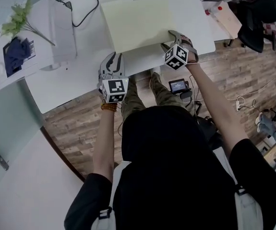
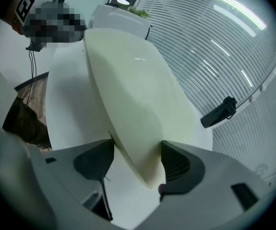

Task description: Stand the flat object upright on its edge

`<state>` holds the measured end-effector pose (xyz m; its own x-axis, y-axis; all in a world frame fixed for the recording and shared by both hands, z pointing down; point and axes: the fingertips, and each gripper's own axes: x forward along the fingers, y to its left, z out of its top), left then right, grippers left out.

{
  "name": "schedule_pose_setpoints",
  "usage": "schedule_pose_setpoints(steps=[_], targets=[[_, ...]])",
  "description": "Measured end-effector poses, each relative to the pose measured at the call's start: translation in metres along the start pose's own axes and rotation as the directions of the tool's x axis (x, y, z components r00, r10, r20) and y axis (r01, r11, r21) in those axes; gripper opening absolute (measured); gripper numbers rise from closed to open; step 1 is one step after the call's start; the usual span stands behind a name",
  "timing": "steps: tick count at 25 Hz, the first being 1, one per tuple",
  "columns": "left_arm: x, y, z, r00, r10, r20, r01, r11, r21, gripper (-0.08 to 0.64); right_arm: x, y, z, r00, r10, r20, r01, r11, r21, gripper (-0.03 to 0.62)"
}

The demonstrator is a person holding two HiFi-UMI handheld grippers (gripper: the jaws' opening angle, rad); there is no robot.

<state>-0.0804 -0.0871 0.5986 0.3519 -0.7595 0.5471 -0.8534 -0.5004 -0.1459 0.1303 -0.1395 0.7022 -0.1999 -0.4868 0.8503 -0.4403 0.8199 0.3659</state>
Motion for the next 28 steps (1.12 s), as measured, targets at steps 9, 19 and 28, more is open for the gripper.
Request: schedule_pose_setpoints(steps=[9,19,28], targets=[[-0.032,-0.001,0.040,0.997,0.071,0.041,-0.074,0.994,0.082,0.081,-0.011,0.011,0.014,0.994,0.030,0.103,-0.039,0.996,0.085,0.296],[-0.047,-0.025,0.097,0.990,0.067,0.122,-0.089,0.978,0.191,0.081,-0.012,0.006,0.010,0.989,-0.003,0.145,-0.007,0.998,0.070,0.293],[-0.049,-0.040,0.141,0.977,0.047,0.208,-0.097,0.967,0.234,0.075,-0.011,0.005,0.006,0.986,-0.004,0.165,-0.009,0.997,0.077,0.288]])
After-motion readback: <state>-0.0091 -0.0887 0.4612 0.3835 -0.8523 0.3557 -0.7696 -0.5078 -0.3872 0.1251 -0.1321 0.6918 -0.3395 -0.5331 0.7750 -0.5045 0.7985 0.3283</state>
